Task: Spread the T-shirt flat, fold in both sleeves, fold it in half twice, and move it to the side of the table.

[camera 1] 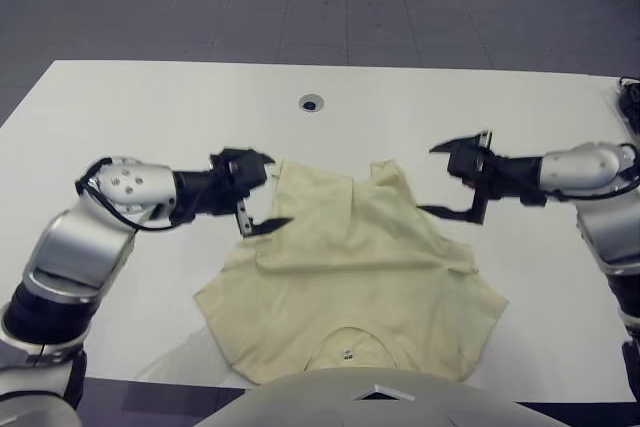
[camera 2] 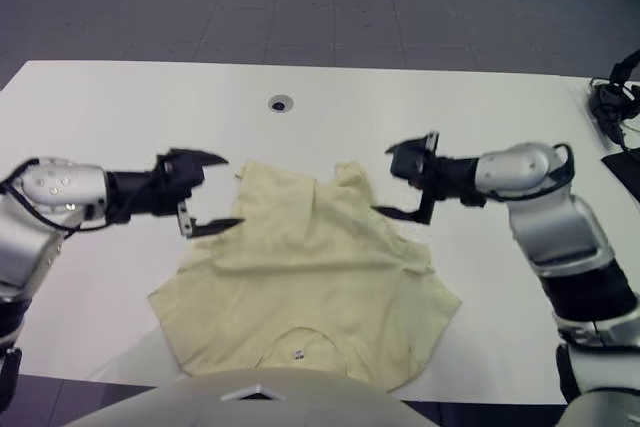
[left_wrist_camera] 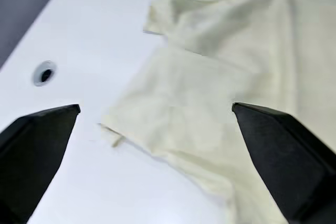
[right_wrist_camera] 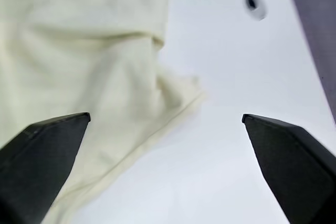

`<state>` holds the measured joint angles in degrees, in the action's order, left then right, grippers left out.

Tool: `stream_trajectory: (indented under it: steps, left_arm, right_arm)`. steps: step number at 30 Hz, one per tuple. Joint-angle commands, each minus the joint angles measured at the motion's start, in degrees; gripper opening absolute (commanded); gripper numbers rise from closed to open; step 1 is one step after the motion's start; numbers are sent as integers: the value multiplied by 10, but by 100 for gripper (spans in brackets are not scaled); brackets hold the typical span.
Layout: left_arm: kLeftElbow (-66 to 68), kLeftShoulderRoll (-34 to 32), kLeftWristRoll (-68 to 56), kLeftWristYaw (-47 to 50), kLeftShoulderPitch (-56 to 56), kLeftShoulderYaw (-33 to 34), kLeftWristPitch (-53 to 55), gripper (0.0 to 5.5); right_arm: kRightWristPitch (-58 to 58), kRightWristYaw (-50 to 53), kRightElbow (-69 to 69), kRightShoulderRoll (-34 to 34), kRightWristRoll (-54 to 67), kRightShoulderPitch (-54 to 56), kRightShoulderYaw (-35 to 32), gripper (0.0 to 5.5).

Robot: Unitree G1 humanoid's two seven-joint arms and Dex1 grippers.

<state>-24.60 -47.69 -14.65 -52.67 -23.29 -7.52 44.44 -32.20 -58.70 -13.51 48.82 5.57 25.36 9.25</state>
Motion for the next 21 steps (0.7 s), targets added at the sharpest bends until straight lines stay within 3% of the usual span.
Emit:
stream_trajectory:
  steps: [1,9,16,21]
  left_arm:
    - [160,40,78,38,-75,-63,-64,538]
    - [314,97,133,-7,-121,-146,-142,538]
    - [310,84,177,-21,-88,-172,-166,538]
    - [319,82,200,-14,-71,-171,-177,538]
  right_arm:
    - [30,49,117,-63,-48,68,46,539]
    - [160,70,376,-165,-125,177,121,539]
    - [227,52,467,-171,-177,193,152,539]
    - [287,116,556,-156,-232,195,158,539]
